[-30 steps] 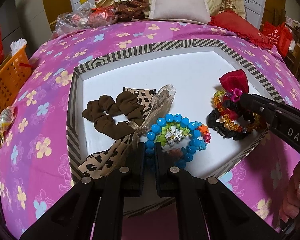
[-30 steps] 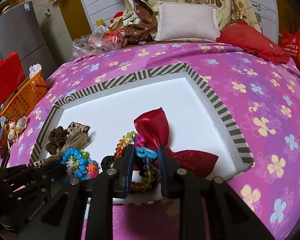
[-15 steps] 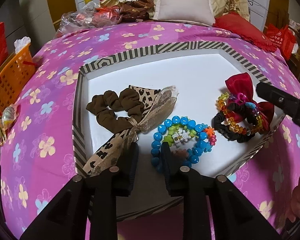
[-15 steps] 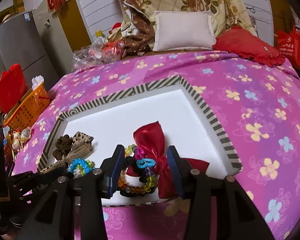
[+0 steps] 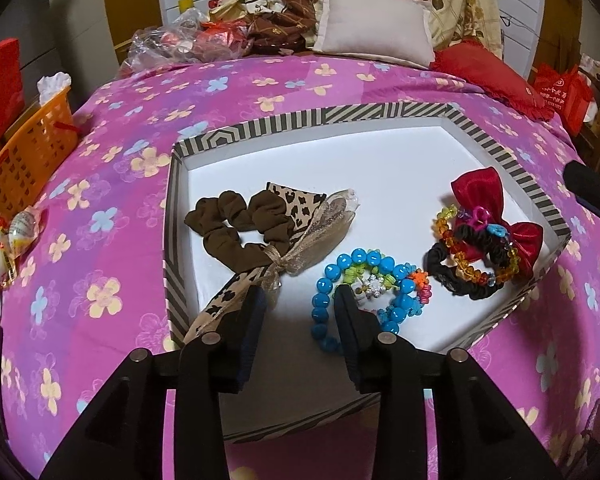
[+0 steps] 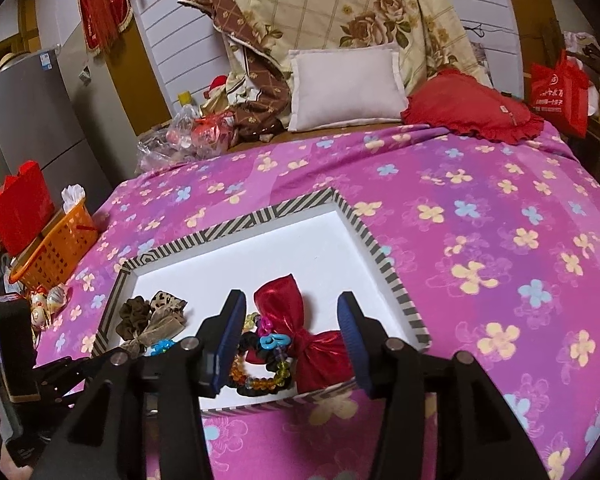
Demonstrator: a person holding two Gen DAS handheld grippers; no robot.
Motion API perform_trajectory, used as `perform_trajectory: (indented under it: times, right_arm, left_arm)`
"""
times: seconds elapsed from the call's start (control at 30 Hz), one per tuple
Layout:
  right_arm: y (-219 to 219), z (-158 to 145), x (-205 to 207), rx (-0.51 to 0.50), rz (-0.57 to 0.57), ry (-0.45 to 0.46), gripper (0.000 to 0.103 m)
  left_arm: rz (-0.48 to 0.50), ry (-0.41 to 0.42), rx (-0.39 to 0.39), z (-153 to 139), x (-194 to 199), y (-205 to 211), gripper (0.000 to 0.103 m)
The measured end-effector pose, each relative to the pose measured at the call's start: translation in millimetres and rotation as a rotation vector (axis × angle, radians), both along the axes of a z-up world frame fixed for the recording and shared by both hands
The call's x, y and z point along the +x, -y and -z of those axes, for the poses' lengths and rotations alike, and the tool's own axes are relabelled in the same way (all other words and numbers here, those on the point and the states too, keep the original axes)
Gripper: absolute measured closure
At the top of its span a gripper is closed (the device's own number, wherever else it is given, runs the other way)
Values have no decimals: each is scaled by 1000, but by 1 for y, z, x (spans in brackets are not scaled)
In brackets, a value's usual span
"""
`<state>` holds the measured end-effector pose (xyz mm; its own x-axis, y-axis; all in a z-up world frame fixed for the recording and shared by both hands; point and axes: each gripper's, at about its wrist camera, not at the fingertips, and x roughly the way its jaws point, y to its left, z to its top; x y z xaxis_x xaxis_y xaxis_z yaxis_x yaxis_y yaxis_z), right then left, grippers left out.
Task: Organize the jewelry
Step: 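Open both grippers and withdraw them from the box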
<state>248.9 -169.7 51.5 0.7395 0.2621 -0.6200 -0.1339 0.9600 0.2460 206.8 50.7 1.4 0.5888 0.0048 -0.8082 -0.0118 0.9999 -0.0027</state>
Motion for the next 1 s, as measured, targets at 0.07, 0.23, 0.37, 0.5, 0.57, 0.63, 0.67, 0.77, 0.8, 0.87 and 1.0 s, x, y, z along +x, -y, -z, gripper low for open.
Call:
perform_trajectory:
  times: [0.07, 0.23, 0.37, 0.5, 0.57, 0.63, 0.67, 0.77, 0.8, 0.87, 1.0]
  right_arm:
    - [3, -4, -5, 0, 4, 1, 53]
    - [17, -13, -21, 19, 18, 0, 51]
    - [31, -19, -41, -5, 37, 1, 50]
    - [50, -19, -64, -36, 57, -12, 49]
    - [60, -17, -76, -57, 71, -22, 49]
    - [71, -16, -89, -72, 89, -28, 49]
    - [76, -15, -96, -78, 97, -29, 49]
    - [93, -13, -119, -93, 124, -28, 49]
    - [99, -12, -126, -105, 135, -28, 49]
    - [110, -9, -139, -123, 155, -34, 49]
    - [133, 1, -162, -151, 193, -59, 49]
  left_arm:
    - [0, 4, 1, -1, -1, -1, 68]
    - [5, 42, 23, -10, -6, 0, 68]
    - [22, 66, 24, -17, -11, 1, 68]
    - [36, 97, 42, -24, -19, 5, 68]
    - [45, 110, 41, -27, -23, 6, 68]
    - [51, 125, 44, -31, -27, 8, 68]
    - [57, 132, 47, -32, -29, 10, 68]
    - [73, 142, 57, -33, -36, 15, 68]
    - [85, 143, 59, -33, -39, 18, 68]
    - [108, 152, 57, -35, -47, 24, 68]
    - [245, 170, 19, -41, -72, 48, 68]
